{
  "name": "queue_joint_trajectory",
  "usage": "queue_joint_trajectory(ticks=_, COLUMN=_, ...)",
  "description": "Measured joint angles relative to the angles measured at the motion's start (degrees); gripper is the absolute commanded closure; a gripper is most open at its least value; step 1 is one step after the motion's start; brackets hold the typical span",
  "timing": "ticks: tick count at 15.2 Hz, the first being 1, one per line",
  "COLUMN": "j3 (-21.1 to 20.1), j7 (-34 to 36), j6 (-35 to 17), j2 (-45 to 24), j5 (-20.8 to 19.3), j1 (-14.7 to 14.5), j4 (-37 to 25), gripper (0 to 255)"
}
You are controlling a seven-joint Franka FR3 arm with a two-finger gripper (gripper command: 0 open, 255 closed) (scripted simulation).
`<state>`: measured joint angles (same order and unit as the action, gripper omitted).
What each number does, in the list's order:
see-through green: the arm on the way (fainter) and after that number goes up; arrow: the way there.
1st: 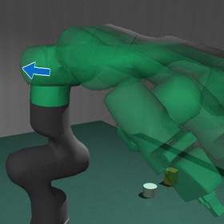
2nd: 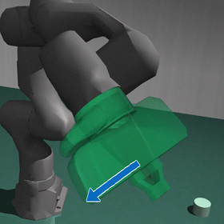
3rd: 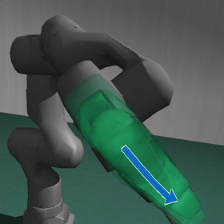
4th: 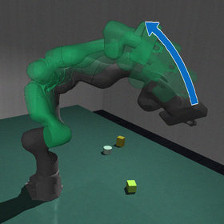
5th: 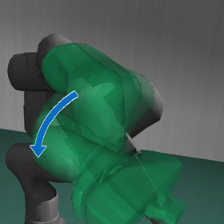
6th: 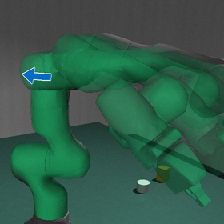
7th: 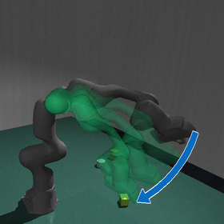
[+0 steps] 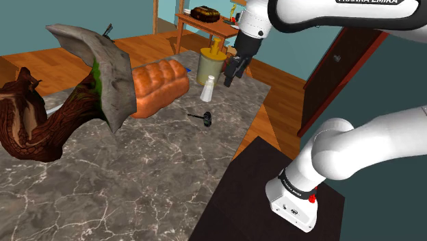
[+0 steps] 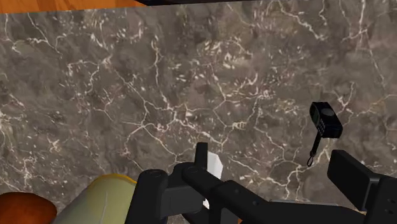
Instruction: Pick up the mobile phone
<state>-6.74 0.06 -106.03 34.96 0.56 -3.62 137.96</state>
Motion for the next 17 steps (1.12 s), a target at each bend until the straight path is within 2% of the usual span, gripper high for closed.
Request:
queue_joint_trajectory(ticks=12, j3=-8.3, j7=8.0, j6=-10.3, j2=-22.9, j5=0.0, j1=-2.9, j4=-6.8, gripper=0)
queue_joint_trajectory(ticks=17, j3=-8.9, j7=8.9, j6=-14.2, j2=-25.8, j5=-0.6, j1=-3.1, j4=-5.4, gripper=0)
